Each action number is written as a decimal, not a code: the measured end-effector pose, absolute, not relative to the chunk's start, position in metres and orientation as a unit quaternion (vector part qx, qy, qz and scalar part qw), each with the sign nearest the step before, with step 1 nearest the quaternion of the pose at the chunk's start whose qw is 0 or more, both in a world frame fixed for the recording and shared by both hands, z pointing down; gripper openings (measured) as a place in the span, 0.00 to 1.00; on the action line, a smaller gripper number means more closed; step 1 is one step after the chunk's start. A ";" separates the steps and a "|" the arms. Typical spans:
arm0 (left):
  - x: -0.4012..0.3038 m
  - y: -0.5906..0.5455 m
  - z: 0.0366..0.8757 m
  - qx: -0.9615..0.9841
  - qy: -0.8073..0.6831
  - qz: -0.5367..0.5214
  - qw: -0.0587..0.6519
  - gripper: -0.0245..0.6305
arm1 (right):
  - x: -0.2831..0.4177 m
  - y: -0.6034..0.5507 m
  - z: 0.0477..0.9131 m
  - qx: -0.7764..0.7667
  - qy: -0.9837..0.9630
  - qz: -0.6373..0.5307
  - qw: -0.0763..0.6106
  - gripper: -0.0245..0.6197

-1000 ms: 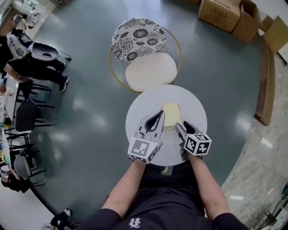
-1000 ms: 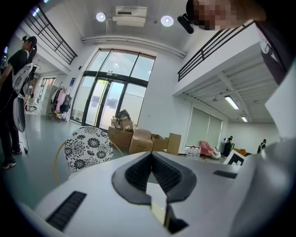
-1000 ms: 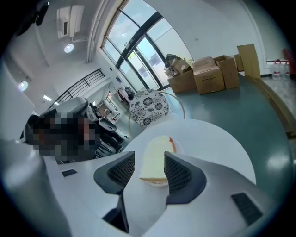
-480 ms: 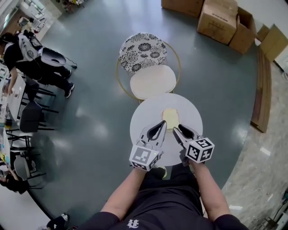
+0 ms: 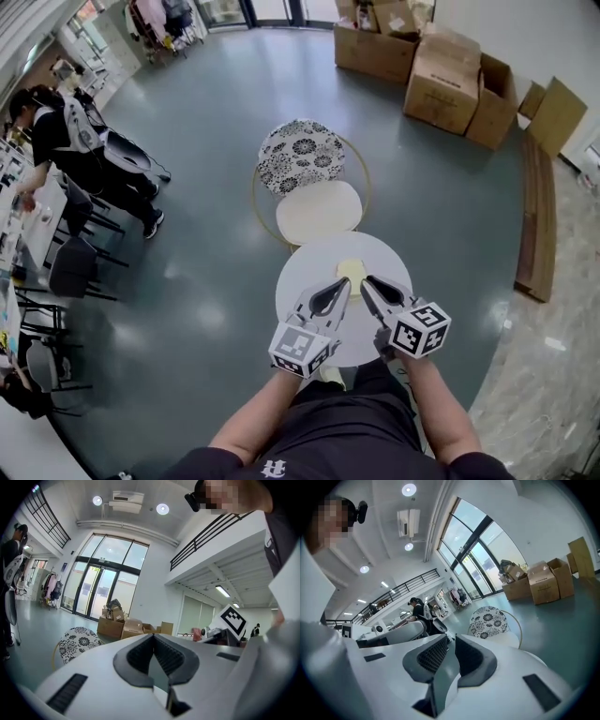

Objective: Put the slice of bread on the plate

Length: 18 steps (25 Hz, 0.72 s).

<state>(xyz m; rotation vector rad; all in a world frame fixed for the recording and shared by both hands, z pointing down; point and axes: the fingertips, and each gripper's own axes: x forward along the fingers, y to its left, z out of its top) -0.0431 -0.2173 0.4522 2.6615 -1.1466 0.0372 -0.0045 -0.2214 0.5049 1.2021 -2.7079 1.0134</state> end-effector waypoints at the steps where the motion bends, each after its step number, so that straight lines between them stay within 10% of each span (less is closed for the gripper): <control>1: -0.042 -0.215 0.444 0.912 -0.391 0.008 0.122 0.05 | -0.005 -0.220 0.494 0.382 -0.868 0.319 -0.002 0.14; 18: -0.049 -0.210 0.365 0.913 -0.397 -0.017 0.095 0.05 | -0.013 -0.220 0.370 0.370 -0.903 0.215 -0.045 0.05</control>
